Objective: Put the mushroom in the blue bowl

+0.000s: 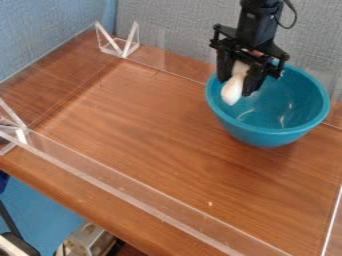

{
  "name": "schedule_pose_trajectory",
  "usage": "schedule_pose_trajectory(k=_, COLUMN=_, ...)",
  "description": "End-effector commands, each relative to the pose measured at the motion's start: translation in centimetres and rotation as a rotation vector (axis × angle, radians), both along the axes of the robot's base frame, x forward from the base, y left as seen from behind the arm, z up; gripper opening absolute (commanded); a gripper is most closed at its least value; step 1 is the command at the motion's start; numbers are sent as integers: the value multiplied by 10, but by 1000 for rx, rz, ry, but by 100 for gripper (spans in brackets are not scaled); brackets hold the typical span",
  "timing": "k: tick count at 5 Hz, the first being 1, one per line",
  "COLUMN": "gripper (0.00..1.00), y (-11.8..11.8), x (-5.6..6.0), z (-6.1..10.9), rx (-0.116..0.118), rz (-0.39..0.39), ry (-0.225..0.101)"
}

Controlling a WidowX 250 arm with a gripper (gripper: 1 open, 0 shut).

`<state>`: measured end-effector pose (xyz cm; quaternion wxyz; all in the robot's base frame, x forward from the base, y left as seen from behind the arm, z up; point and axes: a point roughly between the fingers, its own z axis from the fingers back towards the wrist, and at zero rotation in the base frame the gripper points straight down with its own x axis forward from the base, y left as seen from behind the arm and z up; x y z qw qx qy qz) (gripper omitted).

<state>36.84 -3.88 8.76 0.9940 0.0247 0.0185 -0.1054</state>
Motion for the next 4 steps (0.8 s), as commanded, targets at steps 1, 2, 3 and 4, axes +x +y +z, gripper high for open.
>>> schedule_pose_trajectory(k=1, gripper=0, y=4, x=3, z=9, rx=-4, rz=39, ry=-34)
schedule_pose_trajectory(k=2, gripper=0, y=-1, x=18, z=-2, rx=-8, rz=58, ry=-20)
schedule_pose_trajectory(k=3, gripper=0, y=-4, x=35, z=-15, rx=-10, rz=80, ry=-6)
schedule_pose_trajectory(k=4, gripper=0, y=-8, x=48, z=-26, rx=-10, rz=99, ry=8)
